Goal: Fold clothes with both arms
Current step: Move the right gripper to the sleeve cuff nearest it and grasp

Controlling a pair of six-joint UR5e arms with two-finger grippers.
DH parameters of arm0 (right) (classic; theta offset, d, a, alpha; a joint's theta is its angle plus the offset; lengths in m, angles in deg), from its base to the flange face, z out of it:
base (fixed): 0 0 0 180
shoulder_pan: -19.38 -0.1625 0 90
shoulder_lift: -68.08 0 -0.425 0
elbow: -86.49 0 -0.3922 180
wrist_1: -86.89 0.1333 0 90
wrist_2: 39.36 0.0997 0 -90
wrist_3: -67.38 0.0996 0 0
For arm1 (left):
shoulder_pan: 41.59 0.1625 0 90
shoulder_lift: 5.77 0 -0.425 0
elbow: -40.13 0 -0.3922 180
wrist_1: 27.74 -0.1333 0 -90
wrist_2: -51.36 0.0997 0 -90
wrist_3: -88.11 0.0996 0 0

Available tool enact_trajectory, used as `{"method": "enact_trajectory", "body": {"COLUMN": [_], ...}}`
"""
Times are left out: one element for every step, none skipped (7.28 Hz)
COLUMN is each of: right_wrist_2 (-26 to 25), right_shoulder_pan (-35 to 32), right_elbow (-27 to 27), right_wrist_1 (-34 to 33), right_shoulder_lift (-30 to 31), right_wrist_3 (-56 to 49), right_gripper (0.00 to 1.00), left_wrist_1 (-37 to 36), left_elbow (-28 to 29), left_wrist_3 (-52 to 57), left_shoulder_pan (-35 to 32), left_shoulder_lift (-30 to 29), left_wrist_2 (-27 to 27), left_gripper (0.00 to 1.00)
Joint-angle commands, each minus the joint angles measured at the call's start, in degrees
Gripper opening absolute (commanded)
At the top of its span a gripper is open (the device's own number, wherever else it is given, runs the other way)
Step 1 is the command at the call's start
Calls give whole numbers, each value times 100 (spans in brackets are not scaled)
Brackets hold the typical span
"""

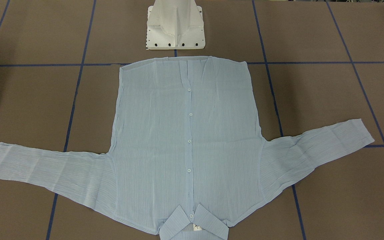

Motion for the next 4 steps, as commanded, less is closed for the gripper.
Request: {"method": "enact_trajectory", "body": {"right_wrist_2": [-374, -786, -825, -826], "right_shoulder_pan": [517, 781, 801, 871], "right_elbow": [338, 382, 400, 504], "right_wrist_1": [245, 254, 254, 263], "right_shoulder_lift": [-331, -472, -490, -630], "right_wrist_3": [164, 173, 173, 173], "right_gripper": [100, 100, 100, 100], "left_wrist_1": [0, 0, 0, 0], "left_elbow": [4, 13, 4, 4], "left_wrist_3": [0, 0, 0, 8], "left_shoulder_pan": [0, 0, 0, 0], "left_shoulder_lift": [10, 10, 19, 27], "left_wrist_2": [0, 0, -9, -9], "left_gripper": [100, 100, 100, 100]}}
